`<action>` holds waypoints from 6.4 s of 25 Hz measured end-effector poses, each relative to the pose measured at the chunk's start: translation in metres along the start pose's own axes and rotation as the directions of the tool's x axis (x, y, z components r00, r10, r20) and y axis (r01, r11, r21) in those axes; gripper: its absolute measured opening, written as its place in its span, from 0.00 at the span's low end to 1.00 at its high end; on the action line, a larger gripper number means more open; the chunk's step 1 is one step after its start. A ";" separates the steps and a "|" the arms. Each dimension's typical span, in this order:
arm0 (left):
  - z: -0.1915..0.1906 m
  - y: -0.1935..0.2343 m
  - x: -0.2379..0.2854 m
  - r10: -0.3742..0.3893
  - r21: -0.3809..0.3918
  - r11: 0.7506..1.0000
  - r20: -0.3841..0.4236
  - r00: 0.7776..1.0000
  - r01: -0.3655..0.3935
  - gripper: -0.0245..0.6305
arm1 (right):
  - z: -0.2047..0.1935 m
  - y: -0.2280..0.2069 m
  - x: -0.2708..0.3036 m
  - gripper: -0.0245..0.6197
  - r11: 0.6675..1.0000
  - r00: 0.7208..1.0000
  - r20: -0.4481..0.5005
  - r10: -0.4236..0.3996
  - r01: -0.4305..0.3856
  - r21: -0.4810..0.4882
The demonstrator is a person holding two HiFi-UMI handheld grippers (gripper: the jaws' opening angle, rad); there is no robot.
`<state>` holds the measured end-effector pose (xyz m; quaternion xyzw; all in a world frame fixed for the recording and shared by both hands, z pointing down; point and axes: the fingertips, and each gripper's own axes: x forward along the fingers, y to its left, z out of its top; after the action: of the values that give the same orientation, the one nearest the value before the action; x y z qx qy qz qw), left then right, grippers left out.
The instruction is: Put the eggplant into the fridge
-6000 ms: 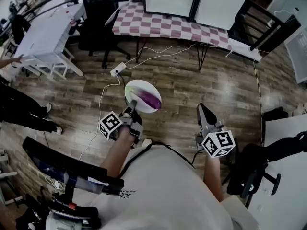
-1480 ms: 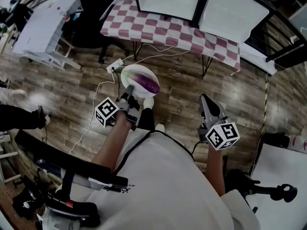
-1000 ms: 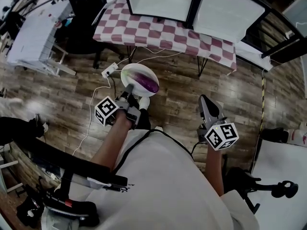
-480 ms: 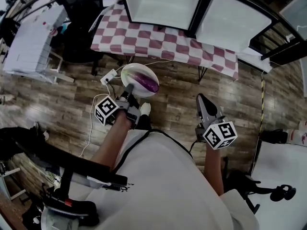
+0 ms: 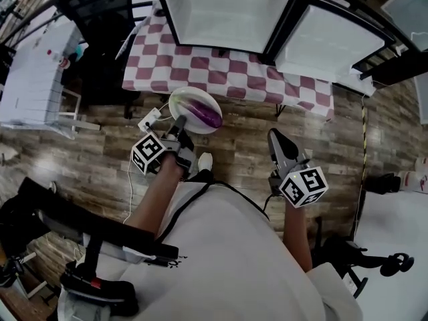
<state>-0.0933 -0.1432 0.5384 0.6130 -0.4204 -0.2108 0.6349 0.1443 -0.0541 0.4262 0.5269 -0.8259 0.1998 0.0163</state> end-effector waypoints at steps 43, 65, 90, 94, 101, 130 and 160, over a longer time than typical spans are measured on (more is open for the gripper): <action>0.120 -0.017 0.161 0.013 -0.009 1.000 0.067 0.998 -0.012 0.07 | 0.069 -0.068 0.196 0.05 0.996 0.995 -0.051 0.085 -0.087 -0.034; 0.112 -0.035 0.265 0.053 -0.048 0.998 0.206 0.977 -0.044 0.07 | 0.076 -0.128 0.276 0.05 0.928 0.921 -0.217 0.324 -0.355 -0.117; 0.153 -0.006 0.354 0.035 -0.049 0.998 0.134 0.990 -0.029 0.07 | 0.073 -0.124 0.337 0.05 0.927 0.897 -0.293 0.331 -0.367 -0.076; 0.170 -0.002 0.376 0.033 -0.029 0.999 0.139 0.990 -0.029 0.07 | 0.073 -0.126 0.347 0.05 0.937 0.904 -0.301 0.303 -0.340 -0.076; 0.188 0.000 0.418 0.027 -0.022 0.999 0.160 0.987 -0.024 0.07 | 0.073 -0.130 0.366 0.05 0.945 0.907 -0.324 0.269 -0.313 -0.092; 0.214 0.021 0.477 0.187 -0.021 0.982 0.159 0.970 -0.186 0.08 | 0.086 -0.150 0.383 0.05 0.962 0.921 -0.330 0.205 -0.252 -0.104; 0.193 -0.028 0.449 0.056 0.062 0.996 0.086 0.995 -0.061 0.61 | 0.096 -0.151 0.336 0.05 0.960 0.950 -0.221 0.221 -0.252 -0.121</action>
<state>0.0116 -0.6152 0.6148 0.6111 -0.4710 -0.2043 0.6025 0.1454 -0.4327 0.4645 0.3977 -0.8896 0.1919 0.1165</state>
